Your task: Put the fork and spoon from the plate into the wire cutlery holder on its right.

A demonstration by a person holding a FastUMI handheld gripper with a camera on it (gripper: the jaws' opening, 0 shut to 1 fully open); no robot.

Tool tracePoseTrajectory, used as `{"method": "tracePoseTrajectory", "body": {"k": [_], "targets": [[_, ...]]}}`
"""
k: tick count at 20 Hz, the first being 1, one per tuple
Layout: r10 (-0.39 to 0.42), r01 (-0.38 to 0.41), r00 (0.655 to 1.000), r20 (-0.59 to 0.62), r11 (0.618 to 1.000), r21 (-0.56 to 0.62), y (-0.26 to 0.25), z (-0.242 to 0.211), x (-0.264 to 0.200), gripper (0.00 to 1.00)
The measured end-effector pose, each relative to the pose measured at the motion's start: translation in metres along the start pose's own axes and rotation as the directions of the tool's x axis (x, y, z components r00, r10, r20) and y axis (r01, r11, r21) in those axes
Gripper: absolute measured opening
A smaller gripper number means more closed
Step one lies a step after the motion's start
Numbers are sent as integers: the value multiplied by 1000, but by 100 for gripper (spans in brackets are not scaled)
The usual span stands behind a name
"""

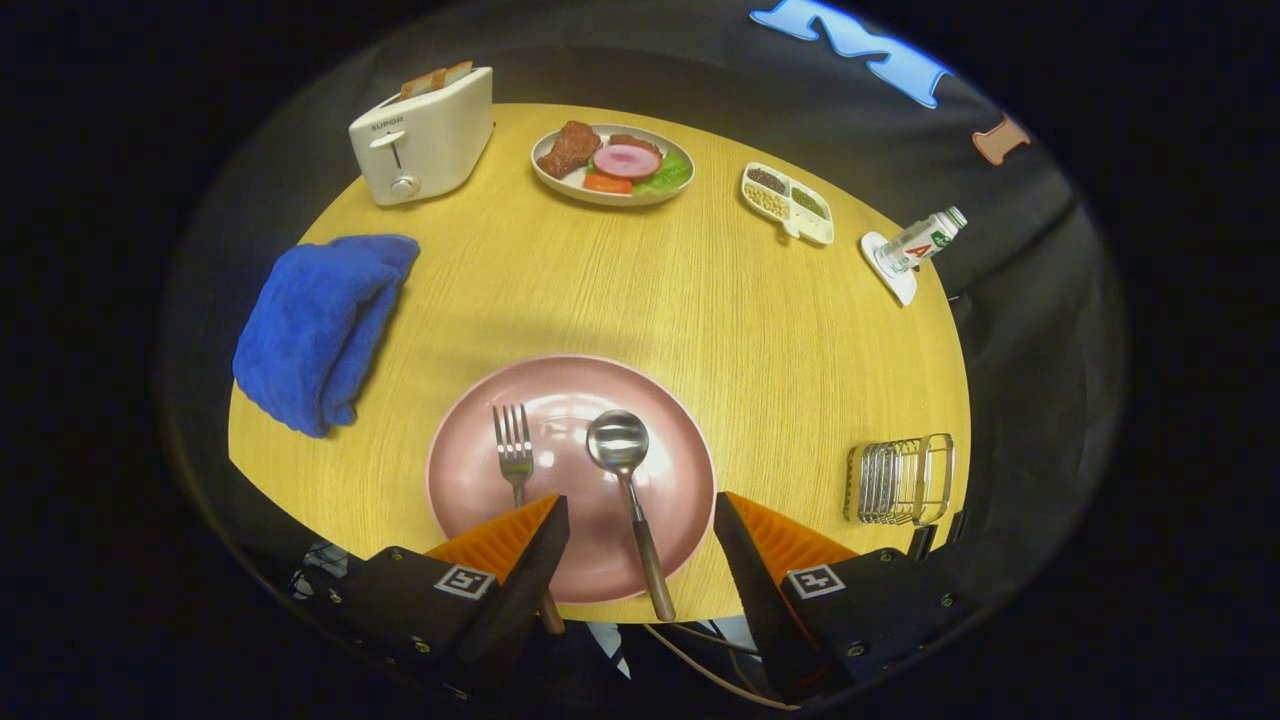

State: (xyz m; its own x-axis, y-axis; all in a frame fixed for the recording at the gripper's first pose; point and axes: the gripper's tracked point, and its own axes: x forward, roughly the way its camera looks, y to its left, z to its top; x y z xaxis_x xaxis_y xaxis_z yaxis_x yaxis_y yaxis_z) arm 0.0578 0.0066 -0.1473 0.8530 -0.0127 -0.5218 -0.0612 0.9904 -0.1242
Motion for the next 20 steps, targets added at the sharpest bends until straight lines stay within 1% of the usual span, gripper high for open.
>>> {"method": "tracePoseTrajectory", "body": {"k": [4, 6, 7, 12, 13, 17, 18, 19, 20], "targets": [[-2, 1, 997, -73, 1000, -19, -2, -13, 20, 91], [-1, -3, 994, -108, 999, -36, -3, -19, 28, 84], [-3, -3, 992, -124, 999, -44, -3, -23, 33, 84], [-7, -8, 985, -170, 996, -83, -1, -32, 49, 84], [-3, -13, 985, -174, 996, -90, -1, -33, 51, 78], [11, -30, 985, -174, 994, -104, 4, -31, 60, 74], [11, -31, 984, -177, 994, -109, 4, -31, 61, 67], [9, -30, 984, -179, 993, -114, 4, -33, 61, 65], [20, -41, 985, -174, 992, -119, 6, -30, 63, 56]]}}
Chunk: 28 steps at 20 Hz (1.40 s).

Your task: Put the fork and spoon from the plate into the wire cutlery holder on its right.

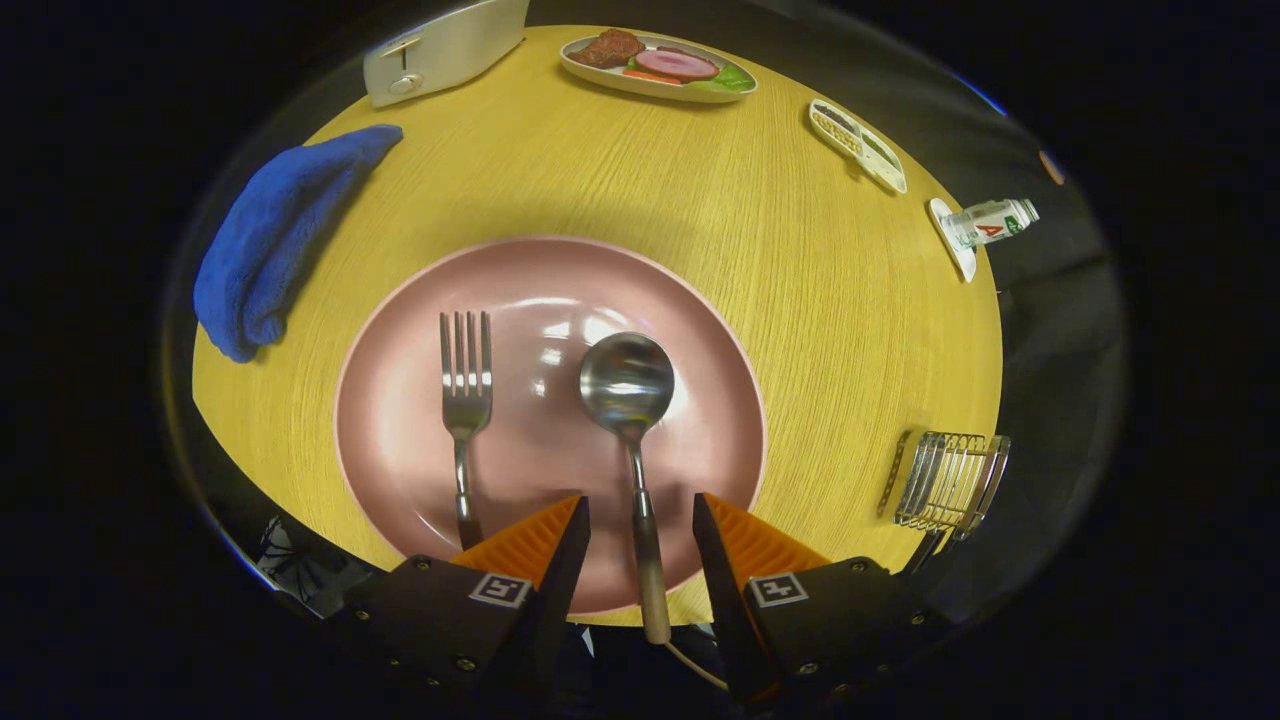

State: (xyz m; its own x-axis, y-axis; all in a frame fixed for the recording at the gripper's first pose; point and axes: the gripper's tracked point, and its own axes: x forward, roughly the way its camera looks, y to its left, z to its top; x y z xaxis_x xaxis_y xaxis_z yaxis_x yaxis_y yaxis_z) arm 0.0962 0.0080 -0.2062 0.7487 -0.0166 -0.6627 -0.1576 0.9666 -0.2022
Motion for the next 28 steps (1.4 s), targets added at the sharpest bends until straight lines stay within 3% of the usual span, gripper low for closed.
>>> {"method": "tracePoseTrajectory", "body": {"k": [3, 7, 8, 20, 28], "targets": [[-3, 3, 1000, -7, 1000, -8, 1, 0, 4, 31], [-3, 3, 1000, -4, 1000, -27, 4, 3, 3, 30], [12, -12, 1000, -8, 999, -33, 7, 3, 8, 6], [-44, 45, 999, -16, 999, 19, -9, 2, -19, 5], [-131, 129, 991, 32, 989, 79, -56, 15, -59, 5]]}}
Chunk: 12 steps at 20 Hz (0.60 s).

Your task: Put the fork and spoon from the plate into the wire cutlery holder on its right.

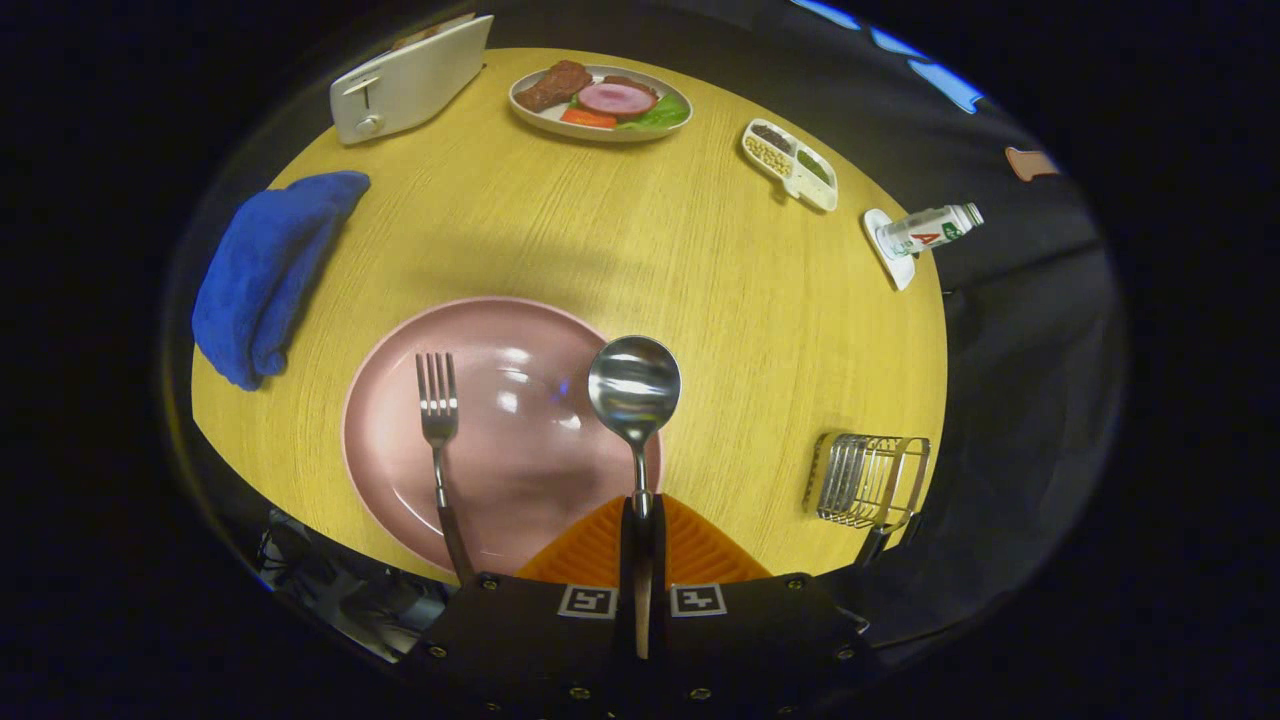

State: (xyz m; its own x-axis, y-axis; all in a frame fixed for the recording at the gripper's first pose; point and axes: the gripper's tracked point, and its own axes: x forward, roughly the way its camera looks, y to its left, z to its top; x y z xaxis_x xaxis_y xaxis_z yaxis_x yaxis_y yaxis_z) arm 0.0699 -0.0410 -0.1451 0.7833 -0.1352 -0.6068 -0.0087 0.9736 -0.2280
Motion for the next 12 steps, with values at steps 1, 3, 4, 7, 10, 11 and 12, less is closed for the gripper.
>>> {"method": "tracePoseTrajectory", "body": {"k": [1, 3, 4, 7, 10, 11, 12], "targets": [[-9, 9, 1000, 4, 1000, 16, -9, 1, -3, 5], [-28, 28, 1000, 4, 998, 51, -28, 0, -7, 5], [-39, 39, 999, -1, 997, 69, -39, -2, -8, 5], [-73, 76, 997, -26, 989, 124, -75, -11, -7, 5], [-98, 107, 994, -57, 977, 185, -110, -24, -6, 5], [-106, 118, 992, -72, 971, 207, -123, -31, -5, 5], [-112, 128, 990, -84, 966, 224, -132, -37, -4, 5]]}}
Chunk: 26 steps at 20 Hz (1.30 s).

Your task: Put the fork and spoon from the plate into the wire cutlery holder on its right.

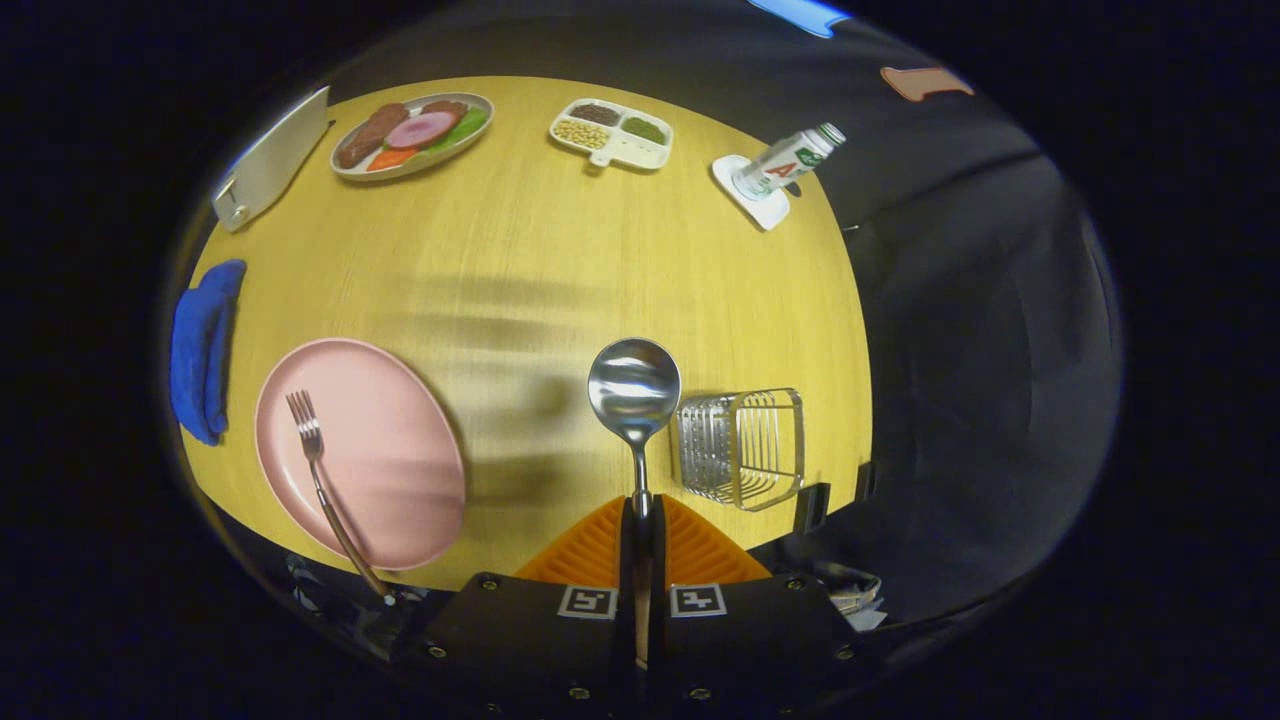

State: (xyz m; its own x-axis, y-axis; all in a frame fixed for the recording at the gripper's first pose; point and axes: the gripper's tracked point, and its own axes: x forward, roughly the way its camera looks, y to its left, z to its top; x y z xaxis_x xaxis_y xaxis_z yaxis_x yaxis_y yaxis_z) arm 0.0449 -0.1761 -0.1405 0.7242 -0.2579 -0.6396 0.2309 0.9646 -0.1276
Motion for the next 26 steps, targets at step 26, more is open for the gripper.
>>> {"method": "tracePoseTrajectory", "body": {"k": [26], "targets": [[22, -10, 983, -183, 998, 67, -78, -29, 58, 14]]}}
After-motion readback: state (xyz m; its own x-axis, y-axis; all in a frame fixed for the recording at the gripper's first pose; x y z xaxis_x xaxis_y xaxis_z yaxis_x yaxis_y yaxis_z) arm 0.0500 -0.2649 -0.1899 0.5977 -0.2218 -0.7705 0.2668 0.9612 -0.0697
